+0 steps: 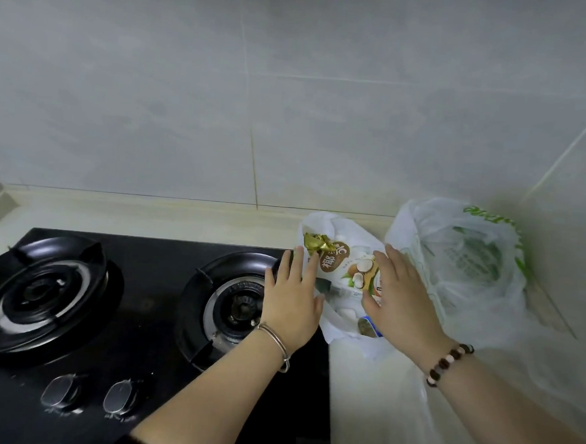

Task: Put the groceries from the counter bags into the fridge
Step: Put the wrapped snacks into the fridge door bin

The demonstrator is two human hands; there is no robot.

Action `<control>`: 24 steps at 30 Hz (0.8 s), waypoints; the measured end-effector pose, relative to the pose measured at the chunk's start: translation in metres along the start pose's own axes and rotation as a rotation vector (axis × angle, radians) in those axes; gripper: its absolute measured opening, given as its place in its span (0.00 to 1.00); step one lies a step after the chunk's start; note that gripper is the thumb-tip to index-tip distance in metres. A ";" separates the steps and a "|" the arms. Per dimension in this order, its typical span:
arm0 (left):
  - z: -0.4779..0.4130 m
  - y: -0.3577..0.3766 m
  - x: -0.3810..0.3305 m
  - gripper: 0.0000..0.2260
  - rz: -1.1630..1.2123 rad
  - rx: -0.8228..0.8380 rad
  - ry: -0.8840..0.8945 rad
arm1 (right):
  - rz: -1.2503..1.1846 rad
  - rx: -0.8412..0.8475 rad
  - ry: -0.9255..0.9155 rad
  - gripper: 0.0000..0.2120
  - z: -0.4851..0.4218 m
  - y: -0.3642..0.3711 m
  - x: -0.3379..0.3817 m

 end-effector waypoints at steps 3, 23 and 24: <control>-0.014 0.011 0.003 0.30 0.015 0.030 0.013 | -0.034 0.067 -0.026 0.31 -0.014 0.011 -0.009; -0.139 0.051 0.012 0.19 -0.322 0.210 0.122 | 0.334 0.357 -0.172 0.42 -0.089 0.072 -0.037; -0.141 0.051 0.013 0.17 -0.353 0.202 0.125 | 0.339 0.353 -0.176 0.42 -0.090 0.072 -0.038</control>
Point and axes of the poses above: each hand's wrist, its own z-axis away from the middle knuckle, its own y-axis out of the palm, x = y × z, the point moved 6 cm from there along -z, towards the middle knuckle, and after that the axes turned 3 degrees about y, right-handed, at the moved point
